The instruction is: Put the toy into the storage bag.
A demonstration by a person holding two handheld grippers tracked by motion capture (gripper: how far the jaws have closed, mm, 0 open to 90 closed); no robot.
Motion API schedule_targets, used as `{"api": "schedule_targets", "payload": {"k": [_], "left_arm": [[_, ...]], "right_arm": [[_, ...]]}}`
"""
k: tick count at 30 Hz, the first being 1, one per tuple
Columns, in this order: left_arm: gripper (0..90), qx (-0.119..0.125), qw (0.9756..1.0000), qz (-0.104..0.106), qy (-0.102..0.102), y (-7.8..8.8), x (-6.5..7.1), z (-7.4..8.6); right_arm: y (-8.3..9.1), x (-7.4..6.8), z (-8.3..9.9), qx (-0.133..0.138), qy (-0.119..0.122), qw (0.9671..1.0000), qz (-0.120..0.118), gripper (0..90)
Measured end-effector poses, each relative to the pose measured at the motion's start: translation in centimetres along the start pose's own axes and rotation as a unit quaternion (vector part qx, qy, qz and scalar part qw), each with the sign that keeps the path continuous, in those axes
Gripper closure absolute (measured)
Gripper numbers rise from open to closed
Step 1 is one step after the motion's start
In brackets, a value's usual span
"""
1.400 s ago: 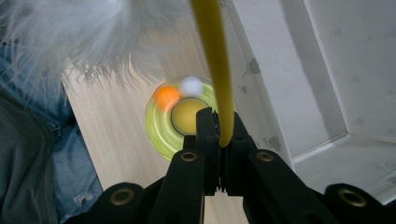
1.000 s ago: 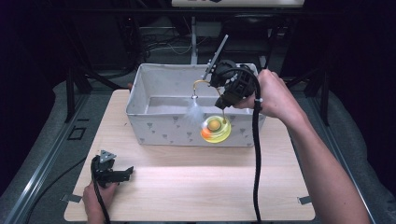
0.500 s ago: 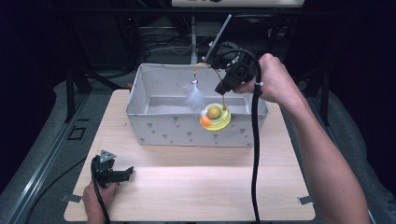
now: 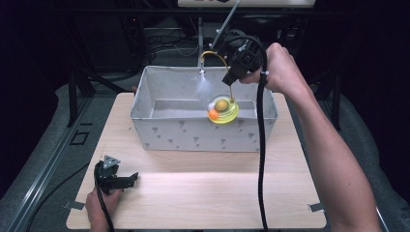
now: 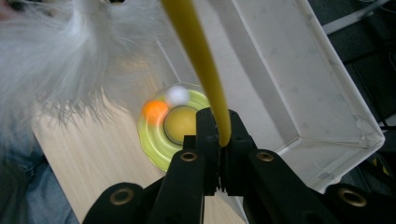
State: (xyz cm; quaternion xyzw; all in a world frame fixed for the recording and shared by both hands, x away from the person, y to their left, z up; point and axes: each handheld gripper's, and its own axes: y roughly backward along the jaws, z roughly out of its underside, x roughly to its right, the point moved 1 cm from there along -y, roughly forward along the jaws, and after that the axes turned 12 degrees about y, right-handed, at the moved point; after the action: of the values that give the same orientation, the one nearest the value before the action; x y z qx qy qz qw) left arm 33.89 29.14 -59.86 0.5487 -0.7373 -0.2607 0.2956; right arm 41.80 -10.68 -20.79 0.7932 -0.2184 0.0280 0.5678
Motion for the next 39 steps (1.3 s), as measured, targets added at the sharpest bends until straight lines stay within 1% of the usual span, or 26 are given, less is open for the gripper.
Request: {"api": "schedule_targets", "payload": {"k": [1,3,6,8,10,11,14,15,25,30,33,34,36,39], "left_arm": [[0.6,0.0,1.0,0.0,0.0,0.0,0.0,0.0],[0.6,0.0,1.0,0.0,0.001,0.0,0.0,0.0],[0.6,0.0,1.0,0.0,0.0,0.0,0.0,0.0],[0.6,0.0,1.0,0.0,0.0,0.0,0.0,0.0],[0.6,0.0,1.0,0.0,0.0,0.0,0.0,0.0],[0.6,0.0,1.0,0.0,0.0,0.0,0.0,0.0],[0.6,0.003,1.0,0.0,0.001,0.0,0.0,0.0],[0.6,0.0,1.0,0.0,0.0,0.0,0.0,0.0],[0.6,0.0,1.0,0.0,0.0,0.0,0.0,0.0],[0.6,0.0,1.0,0.0,0.0,0.0,0.0,0.0],[0.6,0.001,1.0,0.0,0.001,0.0,0.0,0.0],[0.6,0.0,1.0,0.0,0.001,0.0,0.0,0.0],[0.6,0.001,1.0,0.0,0.0,0.0,0.0,0.0],[0.6,0.002,1.0,0.0,0.001,0.0,0.0,0.0]], "right_arm": [[0.0,0.1,0.0,-0.004,0.0,1.0,0.001,88.2],[-0.1,0.5,0.0,-0.005,-0.006,1.0,0.003,88.1],[-0.1,1.1,0.1,0.001,-0.02,0.9998,0.007,88.1],[-0.1,1.5,0.1,-0.002,-0.024,0.9996,0.013,88.1],[-0.1,1.8,0.2,0.004,-0.034,0.9993,0.018,88.1],[-0.1,2.0,0.3,-0.002,-0.033,0.9992,0.021,88.1],[-0.3,2.5,0.4,0.001,-0.047,0.9985,0.028,88.1],[-0.4,2.7,0.5,0.005,-0.052,0.9982,0.03,88.1],[-1.3,4.4,1.5,-0.003,-0.082,0.9958,0.042,88.1],[-1.8,5.2,2.1,-0.008,-0.097,0.9939,0.051,88.1],[-2.4,5.6,2.5,-0.01,-0.106,0.993,0.052,88.1],[-2.5,5.7,2.7,-0.012,-0.105,0.9932,0.049,88.1],[-3.0,6.1,3.1,-0.01,-0.112,0.9925,0.047,88.1],[-3.7,6.4,3.6,-0.014,-0.12,0.9918,0.043,88.1]]}}
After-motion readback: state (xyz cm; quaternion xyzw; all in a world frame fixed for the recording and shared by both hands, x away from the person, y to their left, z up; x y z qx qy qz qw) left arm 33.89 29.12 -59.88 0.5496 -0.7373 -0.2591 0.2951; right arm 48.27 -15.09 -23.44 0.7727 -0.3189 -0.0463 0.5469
